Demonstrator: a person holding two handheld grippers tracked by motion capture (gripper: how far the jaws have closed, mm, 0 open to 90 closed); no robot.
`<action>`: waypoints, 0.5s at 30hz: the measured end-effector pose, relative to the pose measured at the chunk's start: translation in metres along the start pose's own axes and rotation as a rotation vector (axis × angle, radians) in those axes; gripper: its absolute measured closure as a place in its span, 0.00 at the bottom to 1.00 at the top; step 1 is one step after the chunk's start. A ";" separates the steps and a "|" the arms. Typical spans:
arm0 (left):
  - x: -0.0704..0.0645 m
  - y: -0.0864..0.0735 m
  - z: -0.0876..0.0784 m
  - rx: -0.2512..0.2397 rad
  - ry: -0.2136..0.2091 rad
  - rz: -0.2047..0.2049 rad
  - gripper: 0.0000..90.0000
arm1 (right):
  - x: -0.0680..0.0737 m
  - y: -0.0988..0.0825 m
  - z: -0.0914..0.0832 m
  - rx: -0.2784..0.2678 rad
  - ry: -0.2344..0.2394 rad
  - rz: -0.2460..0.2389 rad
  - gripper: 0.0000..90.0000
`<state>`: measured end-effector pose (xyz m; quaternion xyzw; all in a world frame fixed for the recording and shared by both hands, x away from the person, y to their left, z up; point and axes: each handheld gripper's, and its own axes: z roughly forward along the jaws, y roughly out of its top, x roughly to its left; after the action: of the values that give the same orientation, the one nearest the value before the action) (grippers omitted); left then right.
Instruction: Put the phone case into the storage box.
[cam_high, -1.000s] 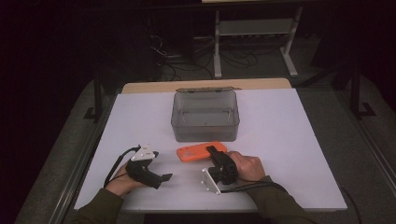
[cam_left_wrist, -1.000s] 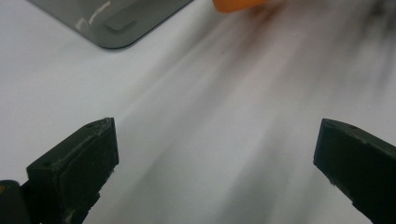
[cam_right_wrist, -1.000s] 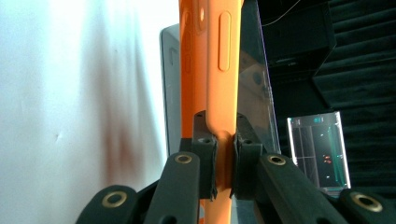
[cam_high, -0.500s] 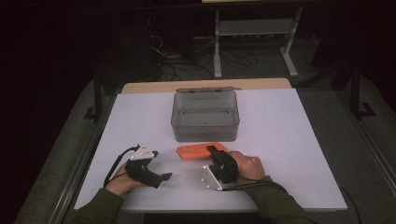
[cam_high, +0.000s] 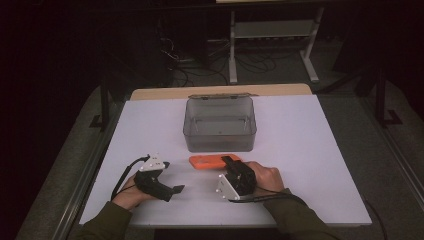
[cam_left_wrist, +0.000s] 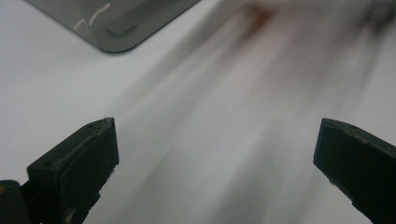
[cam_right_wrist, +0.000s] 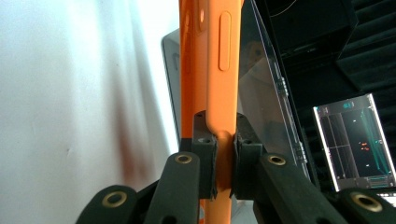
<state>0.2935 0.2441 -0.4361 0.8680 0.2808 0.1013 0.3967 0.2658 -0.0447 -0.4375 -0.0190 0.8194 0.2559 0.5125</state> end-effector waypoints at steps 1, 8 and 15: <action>0.000 0.000 0.000 0.000 0.001 0.000 0.00 | 0.000 0.000 0.000 0.002 0.004 0.003 0.91; 0.000 0.000 0.000 -0.001 0.004 0.004 0.00 | -0.004 -0.001 0.000 -0.002 0.028 0.042 0.91; 0.000 0.000 0.000 0.003 0.009 0.009 0.00 | -0.009 -0.003 0.000 -0.004 0.065 0.107 0.91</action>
<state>0.2932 0.2439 -0.4357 0.8694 0.2787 0.1067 0.3938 0.2713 -0.0493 -0.4312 0.0156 0.8350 0.2838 0.4711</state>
